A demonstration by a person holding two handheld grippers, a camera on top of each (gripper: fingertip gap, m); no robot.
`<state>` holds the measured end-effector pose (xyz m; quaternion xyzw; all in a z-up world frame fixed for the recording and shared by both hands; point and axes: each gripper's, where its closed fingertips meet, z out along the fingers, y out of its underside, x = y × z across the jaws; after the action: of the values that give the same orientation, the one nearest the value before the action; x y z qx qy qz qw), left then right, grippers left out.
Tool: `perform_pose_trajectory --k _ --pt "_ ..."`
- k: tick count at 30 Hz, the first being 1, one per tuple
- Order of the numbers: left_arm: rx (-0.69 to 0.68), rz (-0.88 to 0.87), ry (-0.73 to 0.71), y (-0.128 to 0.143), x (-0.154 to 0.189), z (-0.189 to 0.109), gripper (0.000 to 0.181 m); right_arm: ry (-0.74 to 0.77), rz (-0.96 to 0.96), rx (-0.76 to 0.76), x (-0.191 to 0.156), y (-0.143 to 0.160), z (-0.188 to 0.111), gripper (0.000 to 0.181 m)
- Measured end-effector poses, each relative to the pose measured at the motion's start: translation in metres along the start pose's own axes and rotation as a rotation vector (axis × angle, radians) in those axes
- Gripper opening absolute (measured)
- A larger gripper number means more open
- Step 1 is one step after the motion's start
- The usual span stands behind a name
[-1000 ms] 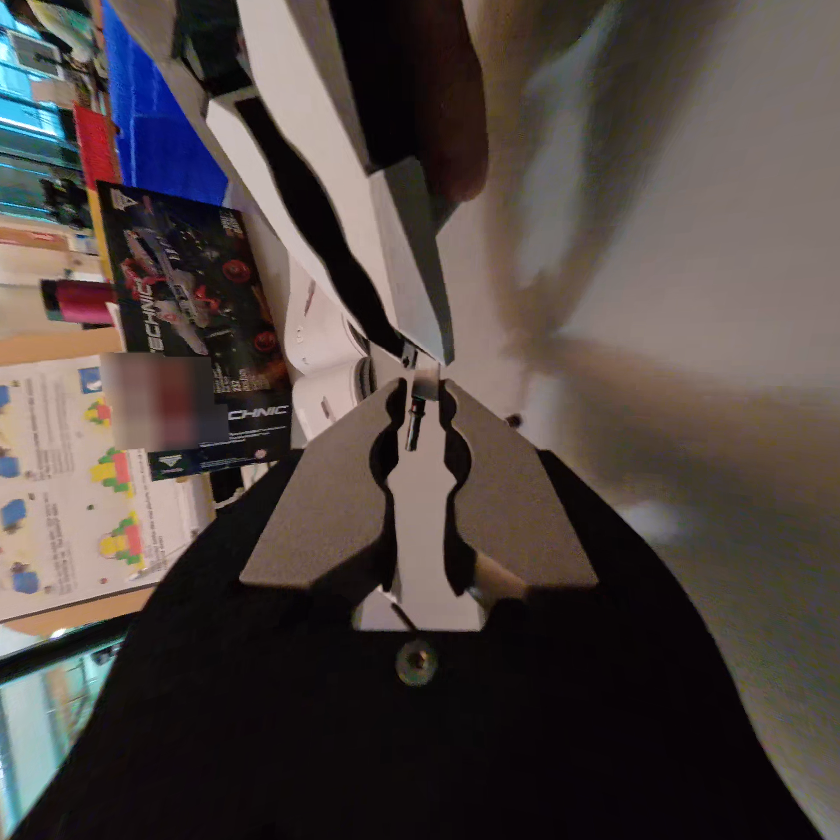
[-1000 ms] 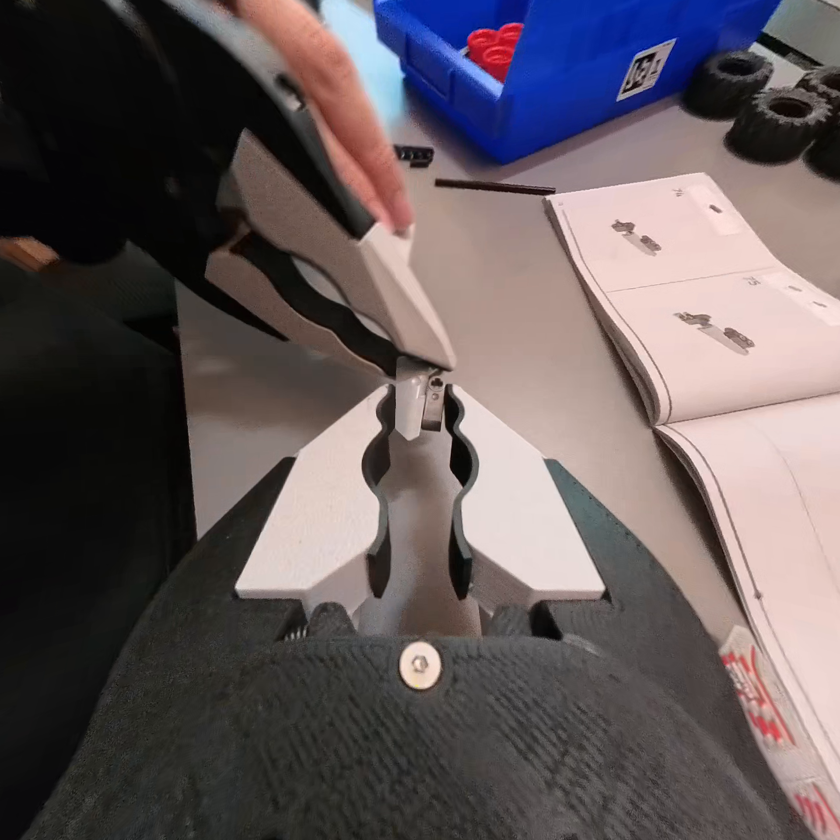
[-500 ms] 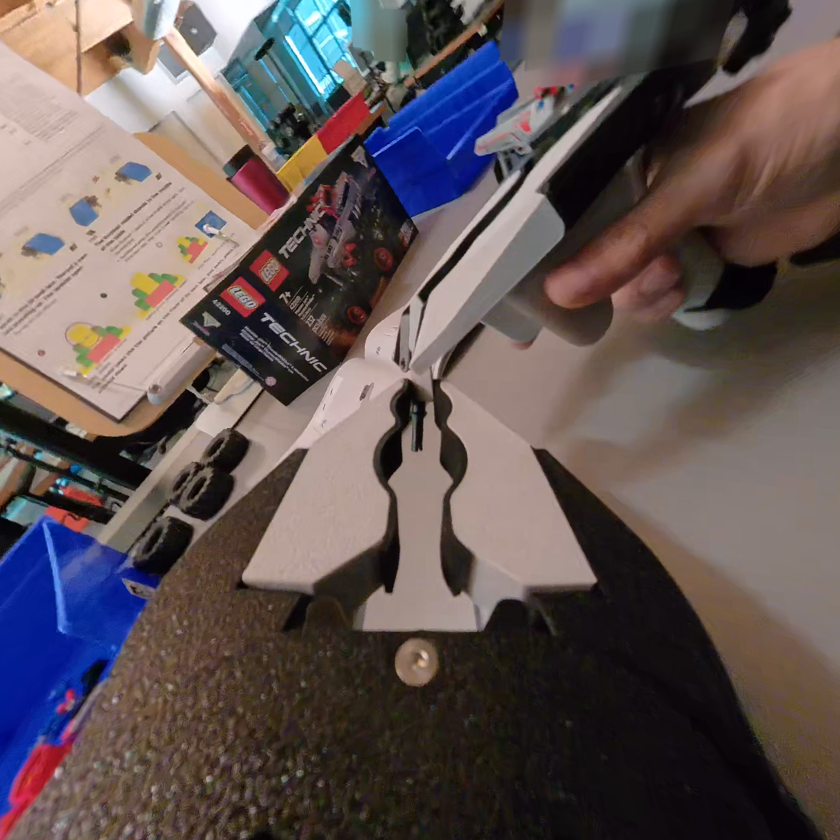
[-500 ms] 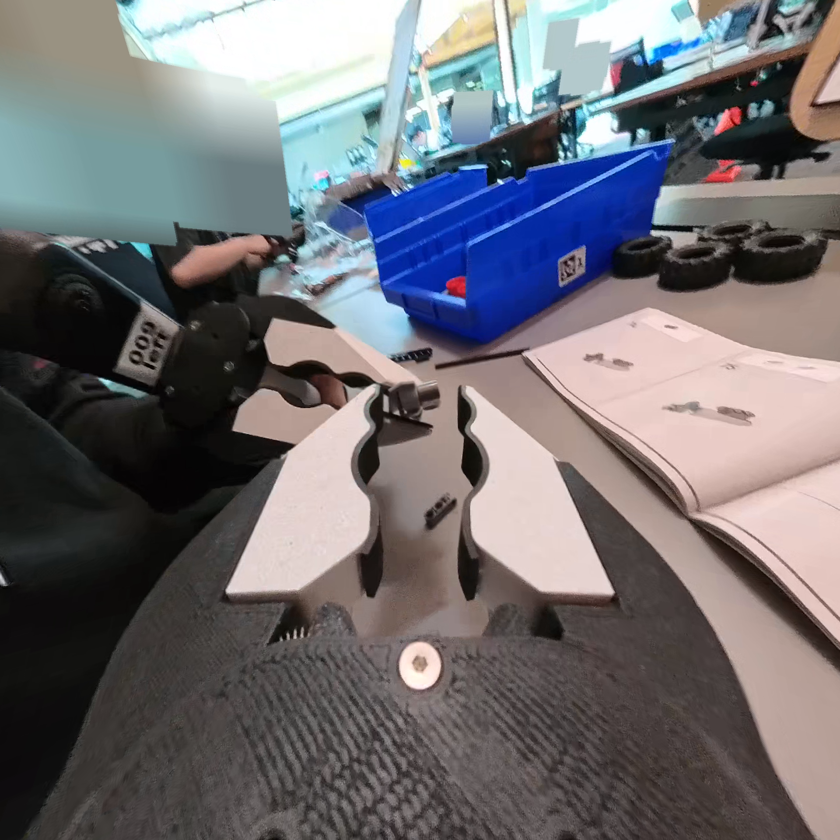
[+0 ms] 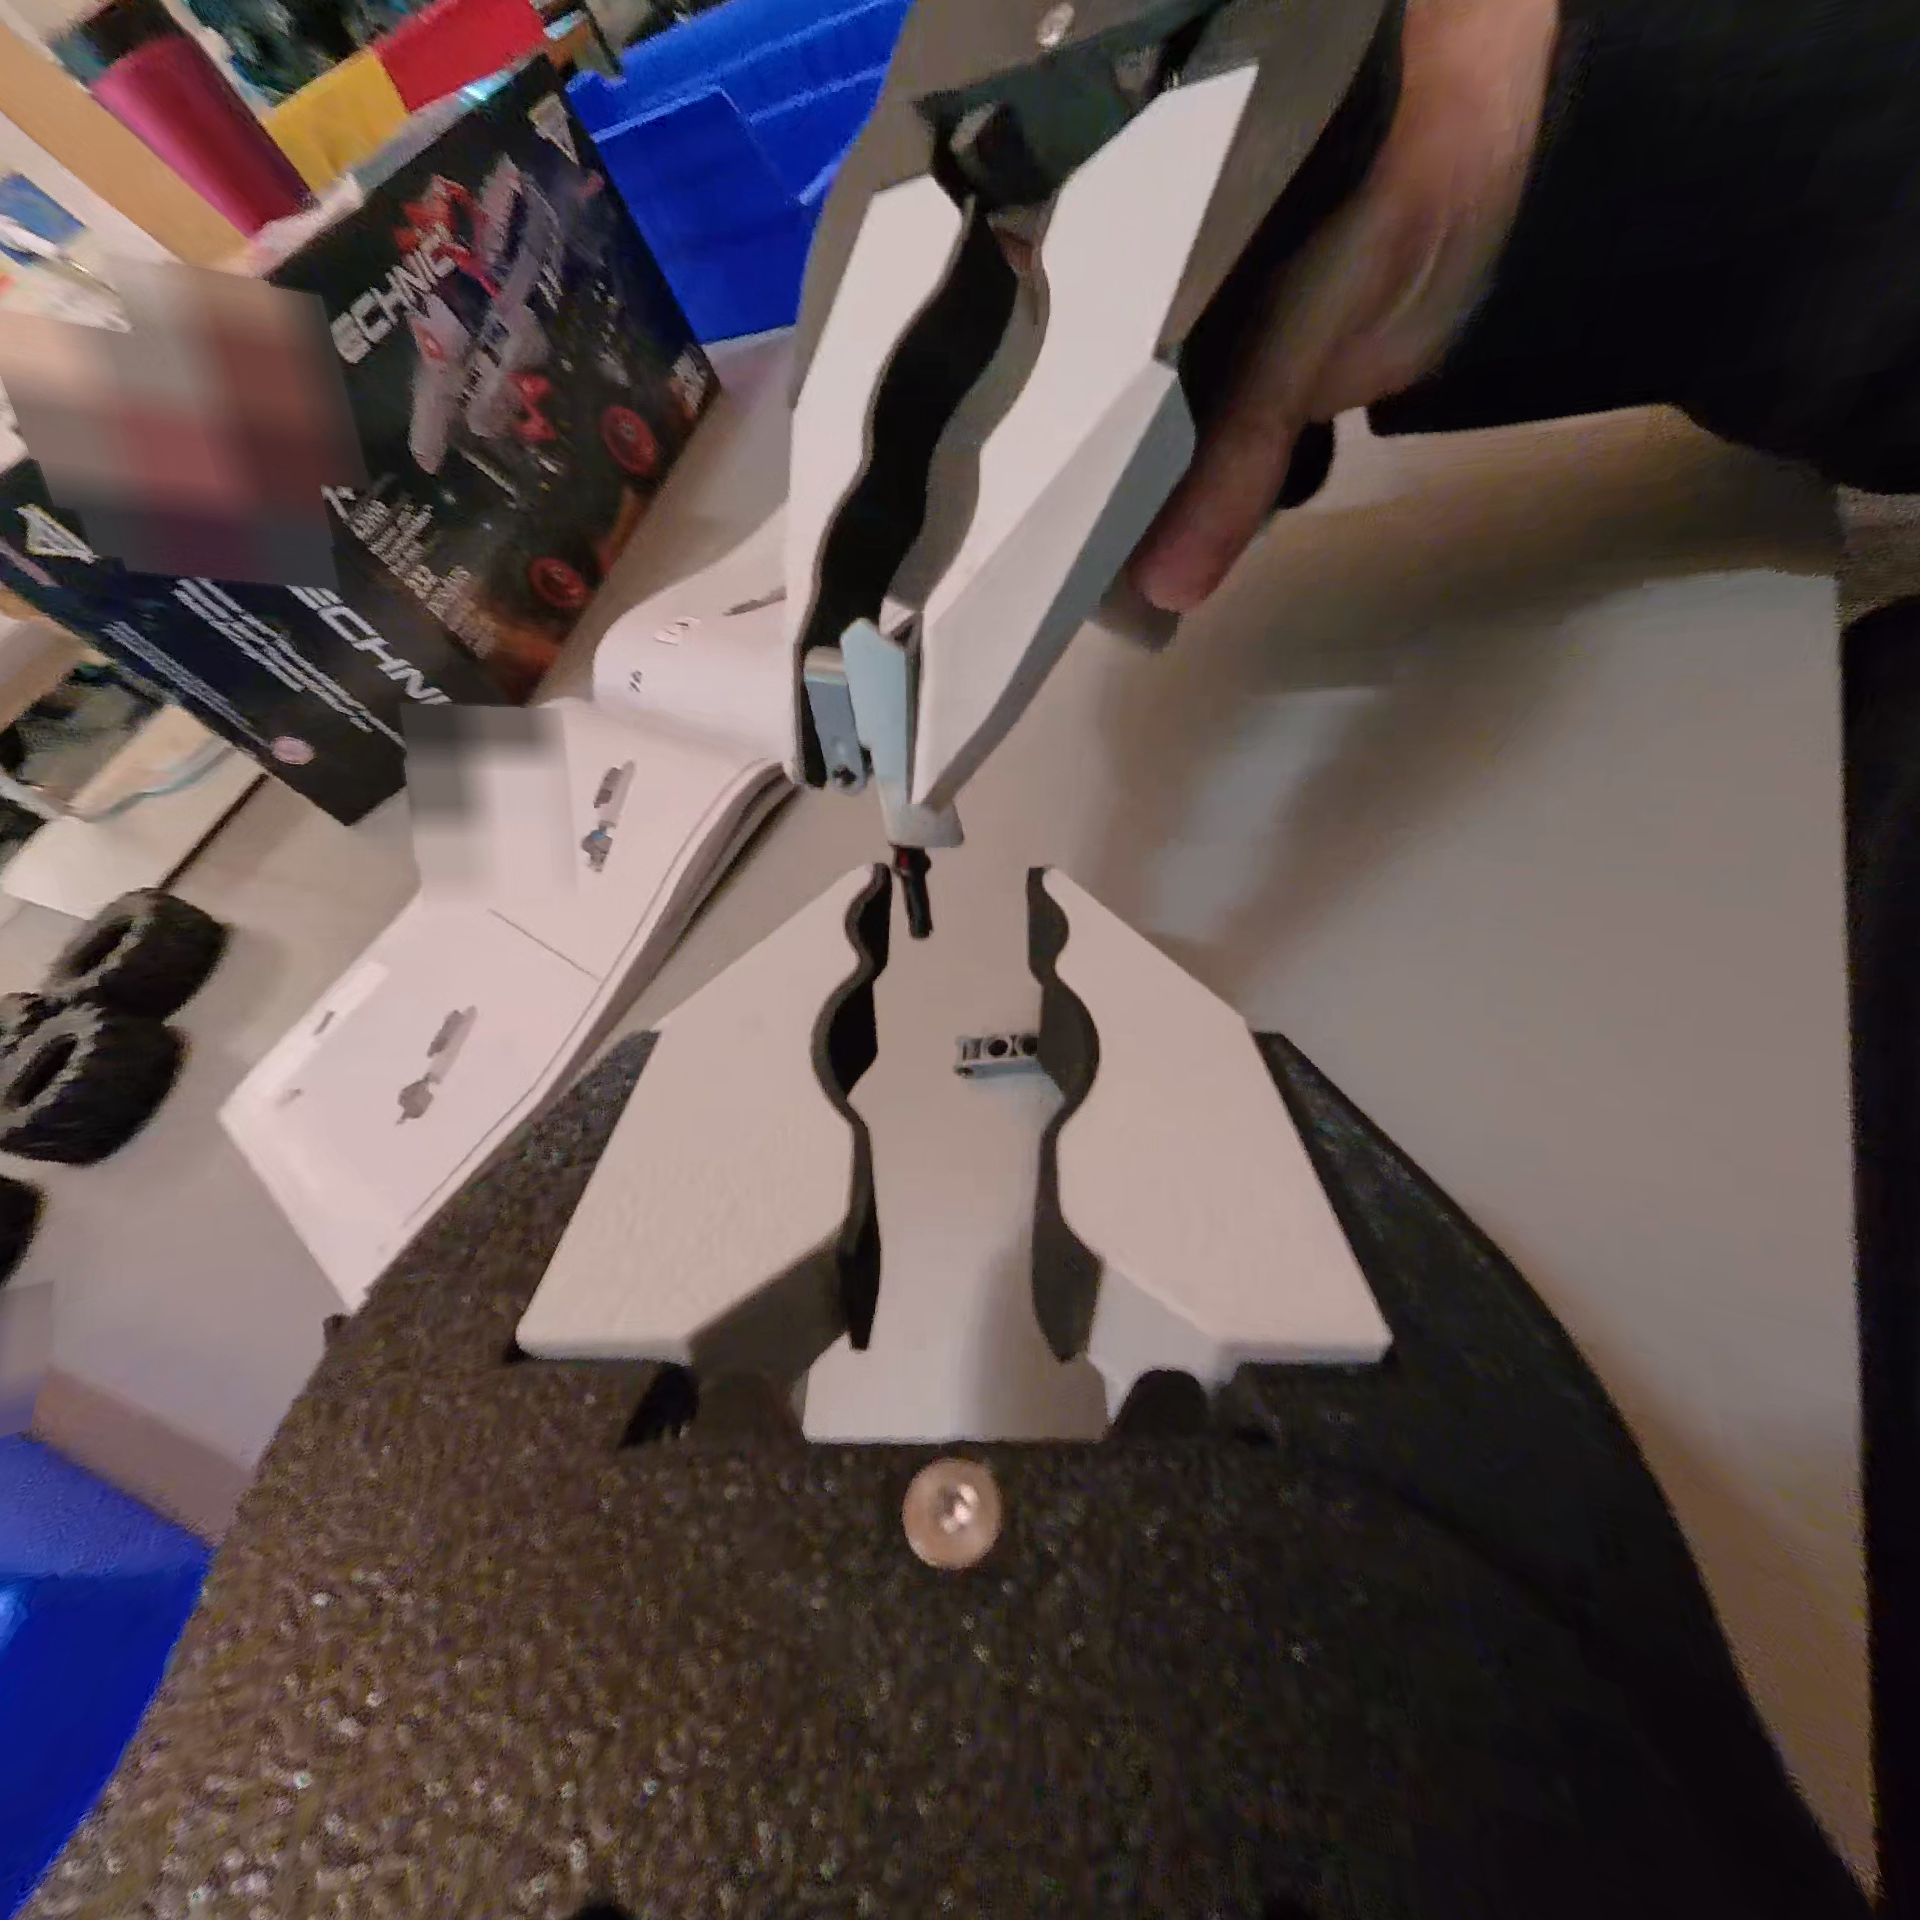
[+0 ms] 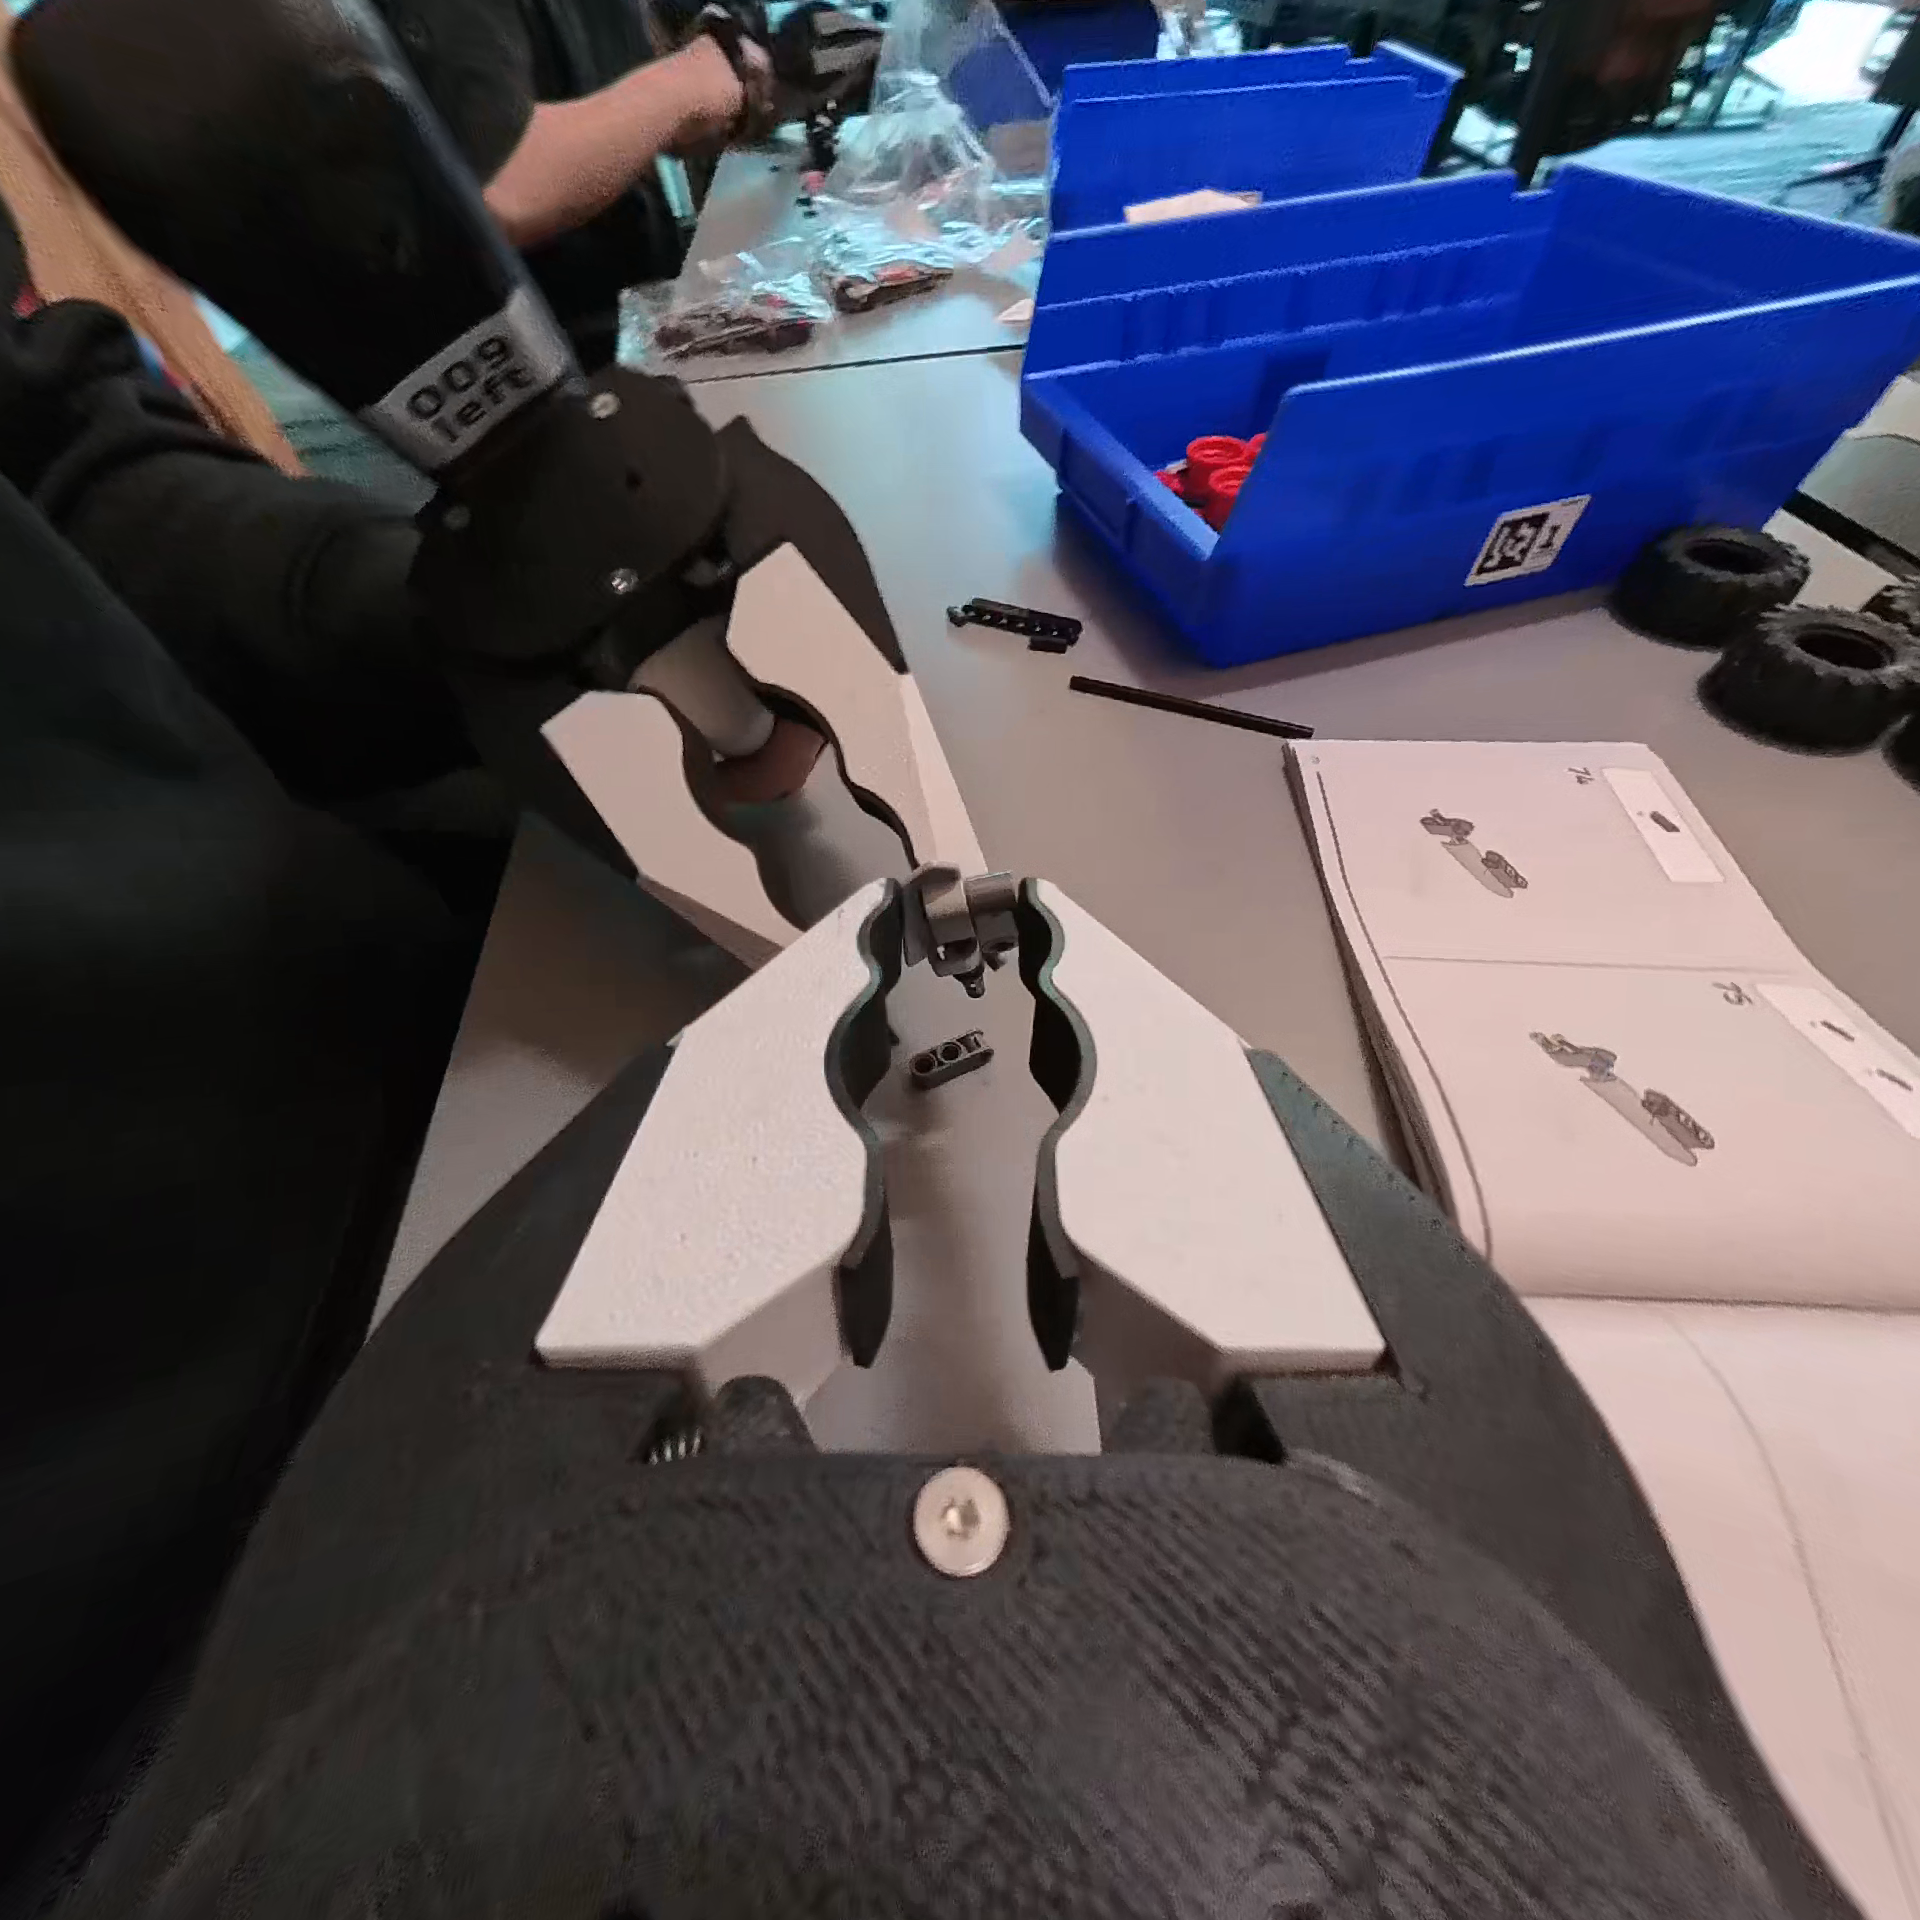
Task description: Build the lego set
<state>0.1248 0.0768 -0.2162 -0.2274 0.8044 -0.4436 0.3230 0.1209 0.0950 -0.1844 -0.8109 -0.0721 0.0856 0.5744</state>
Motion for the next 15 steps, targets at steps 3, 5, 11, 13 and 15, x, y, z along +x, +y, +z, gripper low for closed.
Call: perform_pose_trajectory --k 3,5,11,13,15 --pt "-0.011 -0.080 0.074 0.002 -0.001 -0.005 0.025 -0.064 -0.033 -0.042 0.000 0.001 -0.003 0.020" --pt "-0.008 -0.131 0.113 0.004 -0.002 -0.008 0.026 -0.064 -0.062 -0.064 0.004 0.003 -0.004 0.021" --pt "-0.064 -0.181 0.165 0.019 -0.008 -0.013 0.030 -0.128 -0.093 -0.036 0.002 0.004 -0.006 0.020" --pt "-0.088 -0.188 0.187 0.024 -0.006 -0.013 0.031 -0.144 -0.124 -0.053 0.000 0.009 -0.004 0.020" --pt "-0.100 -0.193 0.200 0.026 -0.004 -0.011 0.031 -0.171 -0.143 -0.050 -0.006 0.011 -0.002 0.020"
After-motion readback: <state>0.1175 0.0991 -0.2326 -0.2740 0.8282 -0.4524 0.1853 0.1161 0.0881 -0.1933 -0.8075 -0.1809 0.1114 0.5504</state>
